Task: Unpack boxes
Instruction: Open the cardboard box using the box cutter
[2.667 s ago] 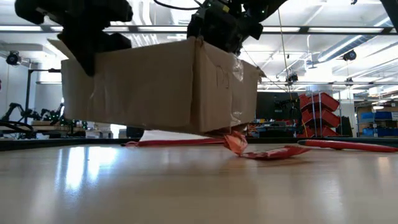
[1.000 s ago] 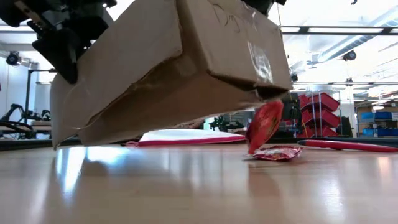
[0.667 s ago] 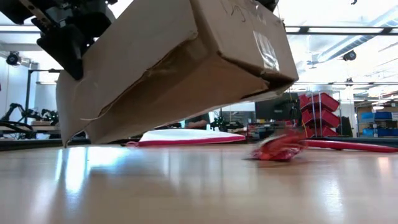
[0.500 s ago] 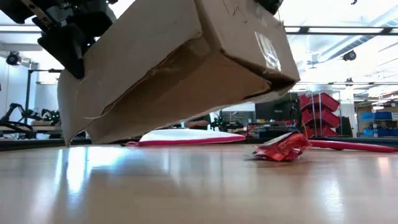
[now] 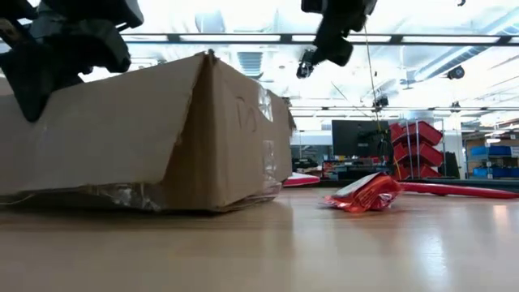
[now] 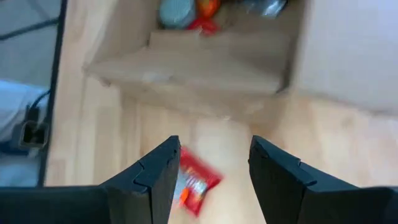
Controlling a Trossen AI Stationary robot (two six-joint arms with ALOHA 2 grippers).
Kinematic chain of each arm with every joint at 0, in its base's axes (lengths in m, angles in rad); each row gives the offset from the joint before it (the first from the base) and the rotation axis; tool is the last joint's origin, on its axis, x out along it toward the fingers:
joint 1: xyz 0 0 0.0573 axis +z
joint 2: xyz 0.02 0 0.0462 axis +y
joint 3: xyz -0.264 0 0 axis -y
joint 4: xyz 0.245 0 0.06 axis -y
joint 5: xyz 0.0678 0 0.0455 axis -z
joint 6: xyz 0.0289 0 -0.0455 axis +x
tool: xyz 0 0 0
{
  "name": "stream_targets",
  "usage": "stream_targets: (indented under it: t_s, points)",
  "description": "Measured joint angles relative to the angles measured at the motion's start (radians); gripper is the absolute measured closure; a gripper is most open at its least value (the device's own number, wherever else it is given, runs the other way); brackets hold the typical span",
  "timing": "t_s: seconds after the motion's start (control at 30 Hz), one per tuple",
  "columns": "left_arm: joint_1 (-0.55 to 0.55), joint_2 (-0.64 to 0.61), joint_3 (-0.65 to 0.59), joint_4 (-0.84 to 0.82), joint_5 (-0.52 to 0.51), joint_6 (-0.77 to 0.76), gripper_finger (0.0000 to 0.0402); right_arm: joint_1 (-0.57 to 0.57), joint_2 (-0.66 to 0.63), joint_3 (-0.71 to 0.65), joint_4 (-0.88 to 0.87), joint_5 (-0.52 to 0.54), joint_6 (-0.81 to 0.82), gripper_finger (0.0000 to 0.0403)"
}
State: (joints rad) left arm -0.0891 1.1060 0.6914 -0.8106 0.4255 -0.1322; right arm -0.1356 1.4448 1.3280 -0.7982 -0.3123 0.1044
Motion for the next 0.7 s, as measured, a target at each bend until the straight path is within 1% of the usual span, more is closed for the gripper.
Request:
stream_targets:
  t_s: [0.17, 0.27, 0.33, 0.4, 0.5, 0.7]
  points:
    - [0.000, 0.002, 0.000, 0.017, 0.011, 0.001, 0.0401, 0.033, -0.011, -0.088, 0.037, -0.019, 0.036, 0.0231]
    - [0.001, 0.002, 0.000, 0.030, 0.024, 0.001, 0.0399, 0.055, -0.025, -0.169, 0.120, -0.032, 0.084, 0.0229]
    - [0.001, 0.002, 0.000, 0.036, 0.034, -0.002, 0.0392, 0.061, -0.042, -0.232, 0.207, -0.038, 0.126, 0.0227]
    - [0.001, 0.002, 0.000, 0.039, 0.038, -0.013, 0.0380, 0.067, -0.060, -0.301, 0.291, -0.038, 0.178, 0.0227]
    - [0.001, 0.003, 0.000, 0.044, 0.041, -0.019, 0.0353, 0.083, -0.076, -0.386, 0.370, -0.053, 0.230, 0.0226]
    - [0.001, 0.004, 0.000, 0.044, 0.041, -0.026, 0.0283, 0.112, -0.084, -0.472, 0.398, -0.055, 0.236, 0.0226]
